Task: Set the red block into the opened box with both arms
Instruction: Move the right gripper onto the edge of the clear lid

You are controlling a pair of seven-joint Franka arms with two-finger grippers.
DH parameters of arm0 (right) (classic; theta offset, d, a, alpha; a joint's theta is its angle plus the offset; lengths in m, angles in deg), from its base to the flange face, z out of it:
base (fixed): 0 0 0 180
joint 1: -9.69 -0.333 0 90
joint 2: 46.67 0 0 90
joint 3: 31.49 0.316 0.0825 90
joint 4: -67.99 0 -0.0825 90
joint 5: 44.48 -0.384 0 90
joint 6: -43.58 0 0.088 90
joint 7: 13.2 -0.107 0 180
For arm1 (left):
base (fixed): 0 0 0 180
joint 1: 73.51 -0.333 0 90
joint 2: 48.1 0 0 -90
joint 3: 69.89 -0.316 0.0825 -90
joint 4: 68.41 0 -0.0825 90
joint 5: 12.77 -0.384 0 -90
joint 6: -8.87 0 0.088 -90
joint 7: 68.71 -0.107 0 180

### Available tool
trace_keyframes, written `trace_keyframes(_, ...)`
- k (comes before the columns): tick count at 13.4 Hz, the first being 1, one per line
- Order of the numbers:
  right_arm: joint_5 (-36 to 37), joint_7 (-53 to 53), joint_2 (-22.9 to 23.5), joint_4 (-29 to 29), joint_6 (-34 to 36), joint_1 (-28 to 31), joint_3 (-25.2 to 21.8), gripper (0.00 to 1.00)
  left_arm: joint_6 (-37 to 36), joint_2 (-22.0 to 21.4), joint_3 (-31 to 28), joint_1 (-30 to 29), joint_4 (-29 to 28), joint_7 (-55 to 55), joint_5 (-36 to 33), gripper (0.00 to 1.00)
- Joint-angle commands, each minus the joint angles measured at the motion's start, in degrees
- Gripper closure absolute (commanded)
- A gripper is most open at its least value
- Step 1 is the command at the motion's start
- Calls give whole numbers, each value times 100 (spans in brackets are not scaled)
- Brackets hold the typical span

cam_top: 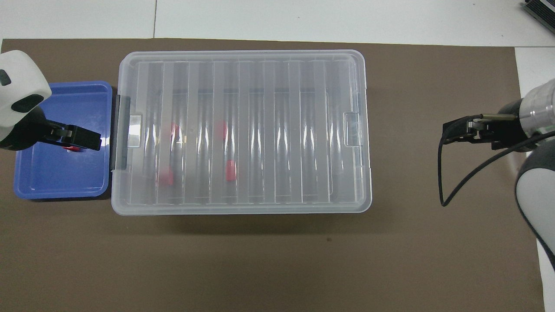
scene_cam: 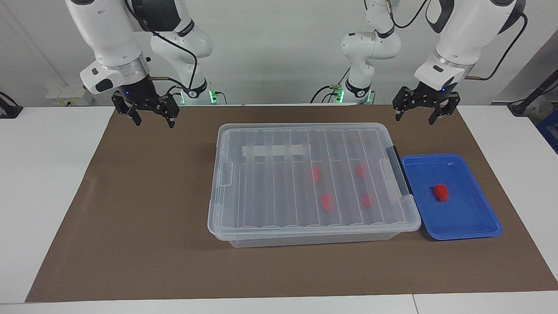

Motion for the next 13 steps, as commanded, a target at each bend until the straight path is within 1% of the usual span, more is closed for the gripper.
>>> trace_keyframes(1,-72,47,-152,-226,-191,28,17,0,-31,-118,10,-10,-126,51,-129,0)
trace_keyframes(4,-54,47,-91,-297,-462,20,17,1,-39,-118,10,-10,-126,51,-120,0)
trace_keyframes(5,-46,38,-82,-375,-672,20,26,6,-39,-118,10,-10,-126,51,-129,0)
trace_keyframes(6,-46,38,-64,-446,-839,-33,52,14,-31,-118,10,-10,-126,51,-120,0)
trace_keyframes(7,-11,-6,-21,-516,-972,-190,52,17,-39,-118,10,-10,-126,51,-129,0)
trace_keyframes(10,16,-488,409,-534,-1595,-497,70,15,-39,-118,10,-10,-126,51,-129,0)
trace_keyframes(12,25,-603,786,-526,-2017,-657,70,10,-31,-118,10,-10,-126,51,-120,0)
trace_keyframes(13,25,-621,945,-534,-2245,-779,70,10,-39,-118,10,-10,-126,51,-129,0)
